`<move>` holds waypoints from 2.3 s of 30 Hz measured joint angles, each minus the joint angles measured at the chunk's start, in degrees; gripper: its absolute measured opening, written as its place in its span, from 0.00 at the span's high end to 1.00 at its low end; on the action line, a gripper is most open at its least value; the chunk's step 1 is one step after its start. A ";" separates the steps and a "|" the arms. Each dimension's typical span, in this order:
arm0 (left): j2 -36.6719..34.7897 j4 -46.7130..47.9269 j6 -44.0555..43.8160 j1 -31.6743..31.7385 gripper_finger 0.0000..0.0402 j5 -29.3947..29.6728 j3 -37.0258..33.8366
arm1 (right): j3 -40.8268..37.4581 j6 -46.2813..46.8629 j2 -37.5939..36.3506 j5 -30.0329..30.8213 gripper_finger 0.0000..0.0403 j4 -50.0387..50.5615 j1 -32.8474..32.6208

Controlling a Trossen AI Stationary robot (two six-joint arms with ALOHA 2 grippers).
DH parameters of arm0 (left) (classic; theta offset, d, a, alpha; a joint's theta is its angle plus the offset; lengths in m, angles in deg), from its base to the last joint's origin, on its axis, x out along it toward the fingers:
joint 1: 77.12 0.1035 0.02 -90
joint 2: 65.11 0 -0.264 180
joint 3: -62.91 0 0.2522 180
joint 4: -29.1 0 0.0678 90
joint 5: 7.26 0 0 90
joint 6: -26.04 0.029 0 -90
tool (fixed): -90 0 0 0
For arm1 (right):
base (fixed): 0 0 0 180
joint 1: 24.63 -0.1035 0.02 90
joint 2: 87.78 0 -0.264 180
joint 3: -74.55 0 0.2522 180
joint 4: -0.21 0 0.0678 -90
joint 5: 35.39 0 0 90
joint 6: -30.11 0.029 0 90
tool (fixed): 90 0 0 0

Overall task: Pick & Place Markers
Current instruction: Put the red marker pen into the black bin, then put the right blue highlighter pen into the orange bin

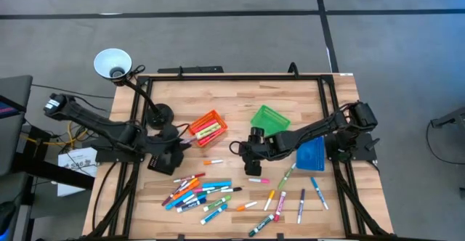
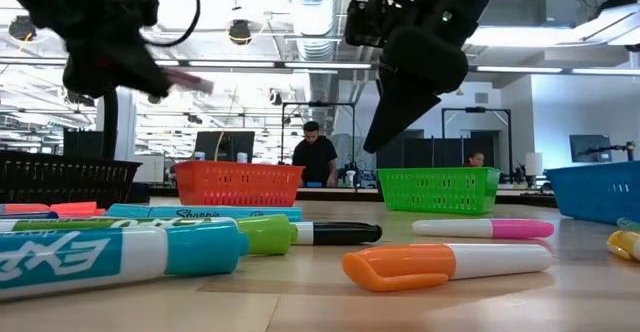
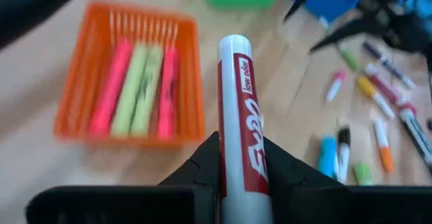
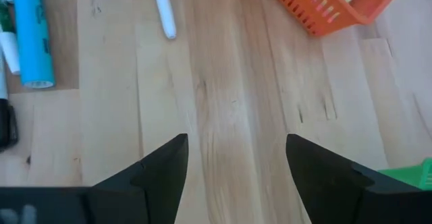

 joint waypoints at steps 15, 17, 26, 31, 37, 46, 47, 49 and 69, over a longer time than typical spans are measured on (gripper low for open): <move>-2.78 15.04 -24.96 -1.50 0.85 -16.26 0.03 | -0.02 -0.55 0.00 -0.04 0.41 -0.02 0.40; -2.78 15.18 -25.56 -1.52 0.85 -16.20 0.69 | -0.02 -0.57 0.00 -0.04 0.41 -0.02 0.91; -2.84 24.04 -29.23 -1.52 0.85 -16.27 4.82 | -0.04 -3.64 0.00 -0.08 0.41 -0.06 3.65; -2.83 31.57 -33.69 -1.49 0.85 -16.16 4.04 | -0.04 -3.76 0.00 -0.11 0.41 -0.09 5.36; -0.55 31.30 -33.81 -1.49 0.85 -15.72 1.29 | -0.07 -3.74 0.00 -0.13 0.41 -0.47 7.48; 8.44 26.82 -29.26 -1.47 0.70 -12.95 -0.76 | -0.07 -6.42 0.00 -4.92 0.41 -5.60 8.18; 8.91 26.11 -29.12 -1.47 0.69 -12.83 -0.74 | -0.07 -7.34 0.00 -7.16 0.41 -6.73 8.08; 9.38 25.98 -29.10 -1.49 0.66 -13.03 -0.49 | -0.07 -8.57 0.00 -11.62 0.41 -8.81 7.72; 11.45 0.66 2.89 -1.49 0.72 -6.61 11.08 | -0.34 -11.71 0.00 -17.05 0.41 -12.85 0.21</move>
